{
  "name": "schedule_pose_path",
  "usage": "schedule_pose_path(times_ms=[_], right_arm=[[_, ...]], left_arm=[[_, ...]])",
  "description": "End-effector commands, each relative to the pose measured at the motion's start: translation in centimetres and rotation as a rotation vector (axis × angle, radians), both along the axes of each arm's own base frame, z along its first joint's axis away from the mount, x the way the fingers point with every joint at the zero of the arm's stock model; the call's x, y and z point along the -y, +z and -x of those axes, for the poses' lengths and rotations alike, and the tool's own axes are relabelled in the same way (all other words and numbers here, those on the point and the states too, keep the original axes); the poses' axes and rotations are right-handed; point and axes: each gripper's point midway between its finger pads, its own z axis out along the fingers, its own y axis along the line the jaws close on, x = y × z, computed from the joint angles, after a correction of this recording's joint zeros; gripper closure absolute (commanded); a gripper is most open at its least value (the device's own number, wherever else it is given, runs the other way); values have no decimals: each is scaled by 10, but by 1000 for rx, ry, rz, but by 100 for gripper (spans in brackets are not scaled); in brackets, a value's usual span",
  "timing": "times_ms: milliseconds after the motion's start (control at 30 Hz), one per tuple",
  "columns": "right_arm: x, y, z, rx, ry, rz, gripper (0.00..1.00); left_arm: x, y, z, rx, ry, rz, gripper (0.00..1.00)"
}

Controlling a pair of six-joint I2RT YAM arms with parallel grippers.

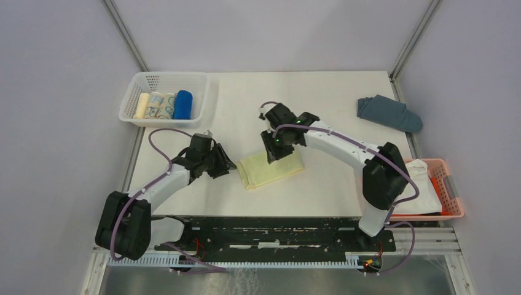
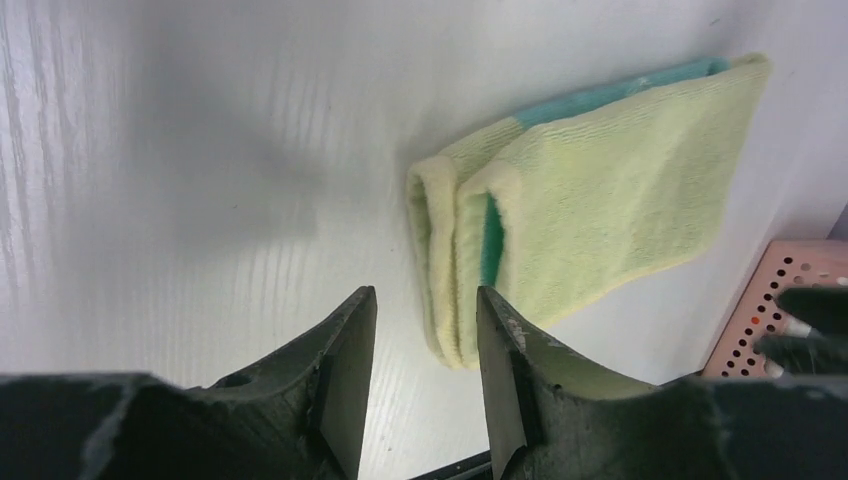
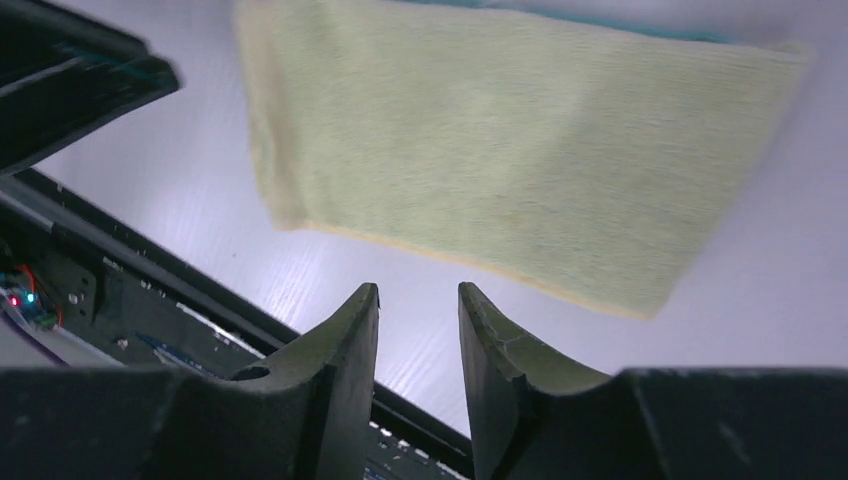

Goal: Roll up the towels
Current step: Fold the towel at the center of the board.

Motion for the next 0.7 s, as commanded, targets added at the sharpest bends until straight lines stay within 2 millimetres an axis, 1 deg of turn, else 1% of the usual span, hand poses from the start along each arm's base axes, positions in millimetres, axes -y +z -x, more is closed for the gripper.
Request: schedule_pose_path(times_ms=[0,100,133,167,267,300,367,433,500,567,667], right_arm=[[28,1,-30,-1,-108,-175,57],[46,-3,-40,-11,-152,-237,58],[50,-6,-42,-20,-166,-257,58],[53,-8,-44,-28,-176,-283,58],[61,-18,-50,-53,-208,-353,59],[64,-23,-51,-65,-221,-373,59],[69,-32,-55,-93,-249,-415,60],[73,-43,-55,-129,-269,-450,61],[78,-56,-54,-159,-286,-462,61],[82,-70,-49,-194,-291,-471,61],[92,-87,-42,-220,-316,-464,61]], left_arm=[[4,49,-23,119,16,-19,51],[29,77,-31,179,-30,12,52],[40,84,-34,190,-54,25,52],[56,91,-34,201,-92,41,53],[92,96,-37,208,-179,80,55],[101,92,-38,197,-206,99,56],[113,76,-36,152,-237,131,58],[114,54,-33,103,-243,126,61],[106,30,-27,55,-232,100,63],[94,9,-19,7,-209,103,66],[65,-21,-5,-85,-144,114,69]])
